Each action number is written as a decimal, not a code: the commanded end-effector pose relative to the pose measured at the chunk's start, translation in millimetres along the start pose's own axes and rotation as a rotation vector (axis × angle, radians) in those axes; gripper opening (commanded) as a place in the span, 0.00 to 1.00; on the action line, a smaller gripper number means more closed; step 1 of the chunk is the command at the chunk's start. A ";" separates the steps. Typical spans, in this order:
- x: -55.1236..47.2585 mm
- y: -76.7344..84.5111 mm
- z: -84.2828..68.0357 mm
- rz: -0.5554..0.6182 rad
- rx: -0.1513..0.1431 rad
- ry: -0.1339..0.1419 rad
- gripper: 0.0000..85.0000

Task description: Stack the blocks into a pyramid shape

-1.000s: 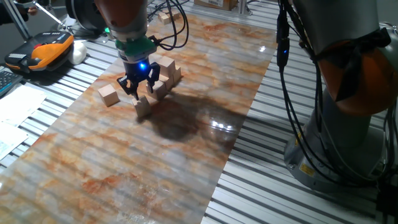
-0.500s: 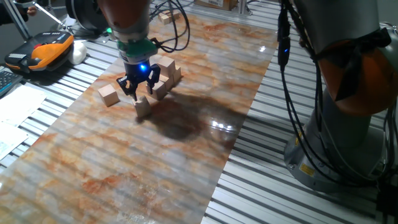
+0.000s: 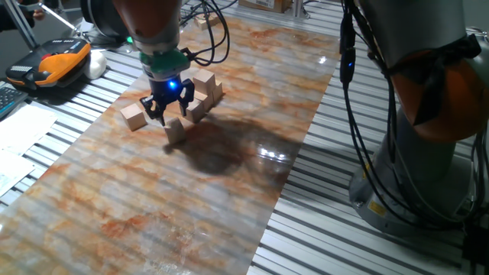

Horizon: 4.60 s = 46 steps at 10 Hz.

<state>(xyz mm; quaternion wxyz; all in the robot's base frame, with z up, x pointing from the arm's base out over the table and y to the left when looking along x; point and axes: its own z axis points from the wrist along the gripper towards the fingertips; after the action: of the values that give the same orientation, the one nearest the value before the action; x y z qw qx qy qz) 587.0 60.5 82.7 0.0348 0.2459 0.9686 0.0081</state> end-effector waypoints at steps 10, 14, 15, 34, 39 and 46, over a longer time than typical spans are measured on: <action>-1.5 7.7 7.4 0.029 0.025 -0.012 0.80; -3.3 9.0 12.1 0.033 0.034 -0.011 0.80; -3.7 9.3 13.5 0.033 0.034 -0.009 0.80; -5.7 10.4 32.2 0.037 0.042 0.006 0.60; -5.2 9.4 25.6 0.015 -0.006 0.037 0.20; 1.6 3.1 -4.3 0.309 0.056 -0.018 0.00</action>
<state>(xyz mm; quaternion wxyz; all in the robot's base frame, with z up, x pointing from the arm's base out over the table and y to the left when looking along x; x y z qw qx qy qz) 586.8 63.7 87.3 0.0351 0.3048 0.9517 -0.0103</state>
